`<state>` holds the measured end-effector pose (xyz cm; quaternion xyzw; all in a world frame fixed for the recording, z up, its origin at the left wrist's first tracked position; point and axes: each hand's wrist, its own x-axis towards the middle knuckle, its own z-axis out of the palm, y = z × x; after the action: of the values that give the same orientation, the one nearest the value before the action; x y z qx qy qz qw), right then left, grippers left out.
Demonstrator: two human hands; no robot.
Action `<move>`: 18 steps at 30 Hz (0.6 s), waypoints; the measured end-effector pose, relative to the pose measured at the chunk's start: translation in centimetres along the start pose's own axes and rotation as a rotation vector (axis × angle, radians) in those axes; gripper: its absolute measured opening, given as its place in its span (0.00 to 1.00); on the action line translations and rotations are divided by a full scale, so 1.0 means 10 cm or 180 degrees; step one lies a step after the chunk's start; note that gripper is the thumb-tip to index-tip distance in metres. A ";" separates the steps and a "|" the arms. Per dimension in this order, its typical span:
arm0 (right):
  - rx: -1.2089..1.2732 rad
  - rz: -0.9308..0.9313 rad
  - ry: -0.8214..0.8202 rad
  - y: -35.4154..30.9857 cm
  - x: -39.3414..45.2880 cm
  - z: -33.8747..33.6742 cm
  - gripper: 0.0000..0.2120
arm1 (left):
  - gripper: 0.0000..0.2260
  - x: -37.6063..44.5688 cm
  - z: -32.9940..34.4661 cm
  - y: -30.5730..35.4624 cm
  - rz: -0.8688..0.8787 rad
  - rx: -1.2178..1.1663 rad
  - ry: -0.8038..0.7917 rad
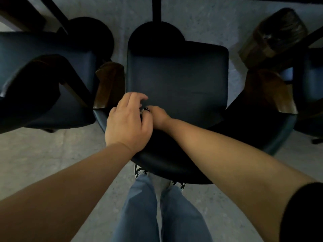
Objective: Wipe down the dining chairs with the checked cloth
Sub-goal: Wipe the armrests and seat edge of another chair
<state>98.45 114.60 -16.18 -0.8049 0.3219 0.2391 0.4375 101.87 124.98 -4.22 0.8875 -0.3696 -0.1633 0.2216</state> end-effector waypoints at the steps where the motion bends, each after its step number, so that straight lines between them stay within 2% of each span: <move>1: -0.0044 -0.0091 0.0008 0.00 -0.02 0.01 0.10 | 0.16 0.00 0.00 -0.01 -0.0001 0.0033 -0.0018; 5: -0.0375 -0.0286 -0.0293 0.37 -0.42 -0.25 0.18 | 0.10 0.00 0.01 0.01 -0.0017 0.0144 -0.0066; 8: -0.1317 -0.0099 -0.0694 0.83 -0.77 -0.70 0.21 | 0.08 0.00 0.01 0.03 0.0003 0.0120 -0.0077; 11: -0.1892 0.0364 -0.0753 1.14 -0.91 -1.16 0.19 | 0.09 0.00 0.01 0.03 0.0027 0.0076 -0.0078; 14: -0.2130 0.0759 -0.0811 1.12 -0.91 -1.43 0.13 | 0.12 0.00 0.01 0.04 0.0071 0.0090 -0.0058; 18: -0.1961 0.0874 -0.0662 0.88 -0.86 -1.13 0.13 | 0.08 0.01 0.04 0.01 0.0069 0.0113 0.0030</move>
<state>87.37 103.95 -9.54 -0.8197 0.2936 0.4622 0.1684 101.73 124.73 -4.48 0.8880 -0.3810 -0.1501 0.2093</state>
